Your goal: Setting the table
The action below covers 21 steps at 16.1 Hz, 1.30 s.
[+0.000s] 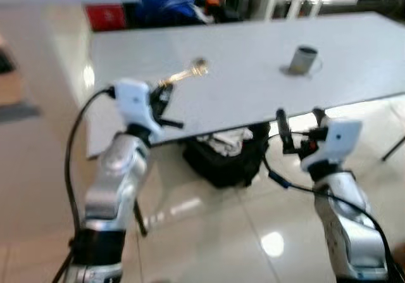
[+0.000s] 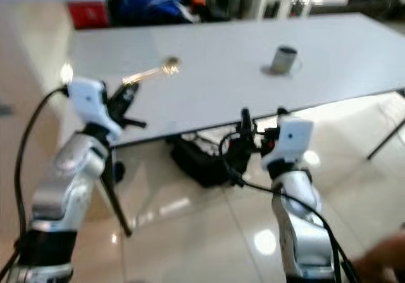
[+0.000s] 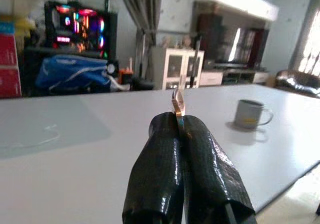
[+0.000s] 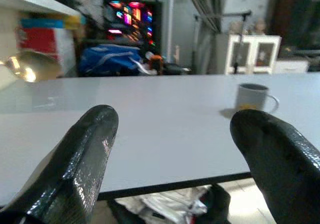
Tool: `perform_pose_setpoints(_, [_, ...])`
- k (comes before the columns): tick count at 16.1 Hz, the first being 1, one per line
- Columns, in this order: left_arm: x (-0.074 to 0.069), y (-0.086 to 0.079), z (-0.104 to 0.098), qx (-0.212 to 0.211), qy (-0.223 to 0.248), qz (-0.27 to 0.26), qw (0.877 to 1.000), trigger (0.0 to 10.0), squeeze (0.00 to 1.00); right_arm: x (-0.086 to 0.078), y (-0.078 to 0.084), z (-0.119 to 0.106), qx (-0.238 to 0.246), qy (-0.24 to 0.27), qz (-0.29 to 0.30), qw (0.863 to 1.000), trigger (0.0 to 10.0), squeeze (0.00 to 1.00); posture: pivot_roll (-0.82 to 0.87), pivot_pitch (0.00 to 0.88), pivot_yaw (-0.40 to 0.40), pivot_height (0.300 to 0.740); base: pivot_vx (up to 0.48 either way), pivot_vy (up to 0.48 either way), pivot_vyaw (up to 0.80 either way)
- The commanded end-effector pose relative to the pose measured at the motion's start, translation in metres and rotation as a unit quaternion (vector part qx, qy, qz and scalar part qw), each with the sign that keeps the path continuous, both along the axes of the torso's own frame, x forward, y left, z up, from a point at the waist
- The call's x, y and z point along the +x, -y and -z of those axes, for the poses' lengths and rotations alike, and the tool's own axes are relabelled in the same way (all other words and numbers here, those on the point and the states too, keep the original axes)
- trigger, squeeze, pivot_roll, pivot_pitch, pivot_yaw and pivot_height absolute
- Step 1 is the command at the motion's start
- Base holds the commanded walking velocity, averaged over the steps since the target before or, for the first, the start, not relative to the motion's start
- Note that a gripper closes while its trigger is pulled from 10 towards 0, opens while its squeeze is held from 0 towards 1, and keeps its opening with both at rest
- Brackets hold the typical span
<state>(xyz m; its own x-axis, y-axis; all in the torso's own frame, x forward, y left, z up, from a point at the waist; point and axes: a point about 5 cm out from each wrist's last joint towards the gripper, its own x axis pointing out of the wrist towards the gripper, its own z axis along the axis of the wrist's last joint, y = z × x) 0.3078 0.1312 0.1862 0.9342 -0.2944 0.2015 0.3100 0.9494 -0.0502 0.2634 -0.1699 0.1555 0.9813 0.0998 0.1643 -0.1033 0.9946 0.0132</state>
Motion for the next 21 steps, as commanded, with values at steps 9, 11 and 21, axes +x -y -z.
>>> perform_pose_setpoints(9, [0.0013,0.0119,-0.0053,0.000,0.014,0.014,1.000,10.0,0.00,0.0002,0.0059,-0.0058,-0.046,0.013,0.003,0.999,10.0,0.00,-0.01,0.000,-0.053,0.740,0.467,0.000,0.27])
perform_pose_setpoints(11, [0.0008,0.0113,-0.0048,-0.004,0.013,0.010,1.000,10.0,0.00,0.0011,0.0080,-0.0048,-0.026,0.008,0.007,1.000,10.0,0.00,-0.01,0.000,-0.055,0.740,0.210,0.000,0.30])
perform_pose_setpoints(21, [-0.0008,0.0163,-0.0028,0.025,0.021,0.043,0.999,10.0,0.00,0.0040,0.0065,-0.0080,-0.008,0.006,-0.001,1.000,10.0,0.00,0.00,0.000,-0.057,0.740,0.000,0.000,0.00])
